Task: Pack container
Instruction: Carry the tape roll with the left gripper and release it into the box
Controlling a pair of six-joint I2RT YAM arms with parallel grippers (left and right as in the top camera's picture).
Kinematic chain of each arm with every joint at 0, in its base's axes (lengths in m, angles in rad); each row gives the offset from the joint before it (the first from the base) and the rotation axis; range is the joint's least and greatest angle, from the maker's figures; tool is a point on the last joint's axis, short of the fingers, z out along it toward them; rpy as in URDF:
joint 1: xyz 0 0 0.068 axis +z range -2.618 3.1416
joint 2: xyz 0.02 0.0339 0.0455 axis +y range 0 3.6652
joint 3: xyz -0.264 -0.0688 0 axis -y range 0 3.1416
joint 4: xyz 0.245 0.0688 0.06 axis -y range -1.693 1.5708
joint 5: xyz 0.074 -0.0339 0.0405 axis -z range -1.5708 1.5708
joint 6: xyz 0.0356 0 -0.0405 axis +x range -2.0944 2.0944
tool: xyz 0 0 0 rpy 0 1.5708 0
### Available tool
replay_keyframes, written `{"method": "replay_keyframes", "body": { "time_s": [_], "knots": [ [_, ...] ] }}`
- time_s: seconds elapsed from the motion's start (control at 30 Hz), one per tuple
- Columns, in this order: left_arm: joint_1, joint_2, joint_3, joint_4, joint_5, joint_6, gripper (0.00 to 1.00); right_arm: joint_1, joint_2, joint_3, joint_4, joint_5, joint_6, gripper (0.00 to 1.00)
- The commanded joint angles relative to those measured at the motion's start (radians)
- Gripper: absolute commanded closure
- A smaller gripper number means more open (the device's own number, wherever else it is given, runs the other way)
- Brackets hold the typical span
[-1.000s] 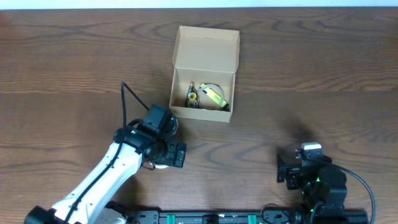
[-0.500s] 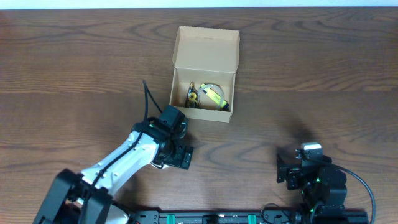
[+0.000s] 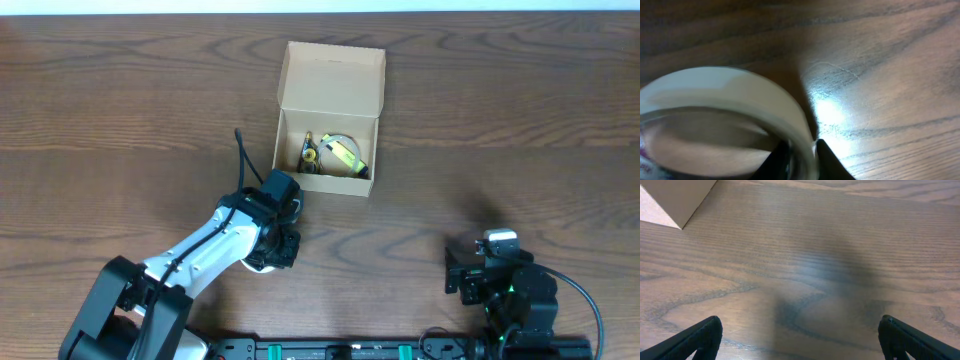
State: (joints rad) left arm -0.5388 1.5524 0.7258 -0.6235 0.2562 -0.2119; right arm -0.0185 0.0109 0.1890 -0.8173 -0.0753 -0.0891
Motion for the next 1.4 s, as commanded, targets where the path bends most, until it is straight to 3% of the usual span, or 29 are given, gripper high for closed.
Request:
{"method": "replay_keyframes", "body": {
  "time_s": [0.0,0.17,0.47,0.63,0.97,1.2,1.37],
  "knots": [
    [-0.001,0.013,-0.01,-0.003,0.0,-0.006,0.9,-0.006,-0.005,-0.008,-0.002,-0.004,-0.014,0.01],
    [-0.001,-0.036,-0.01,-0.003,0.001,-0.037,0.95,-0.006,-0.005,-0.008,-0.002,-0.003,-0.014,0.01],
    [-0.001,-0.319,0.016,-0.004,-0.02,-0.039,0.94,-0.006,-0.005,-0.008,-0.001,-0.003,-0.014,0.01],
    [0.0,-0.327,0.189,-0.055,-0.107,-0.008,0.94,-0.006,-0.005,-0.008,-0.002,-0.003,-0.014,0.01],
    [0.002,-0.026,0.765,-0.307,-0.242,0.196,0.94,-0.006,-0.005,-0.008,-0.002,-0.003,-0.014,0.01],
    [0.007,0.257,1.004,-0.367,-0.231,0.235,0.94,-0.006,-0.005,-0.008,-0.002,-0.003,-0.014,0.01],
    [0.009,0.38,1.073,-0.375,-0.162,0.264,0.94,-0.006,-0.005,-0.008,-0.002,-0.003,-0.014,0.01]
  ]
}}
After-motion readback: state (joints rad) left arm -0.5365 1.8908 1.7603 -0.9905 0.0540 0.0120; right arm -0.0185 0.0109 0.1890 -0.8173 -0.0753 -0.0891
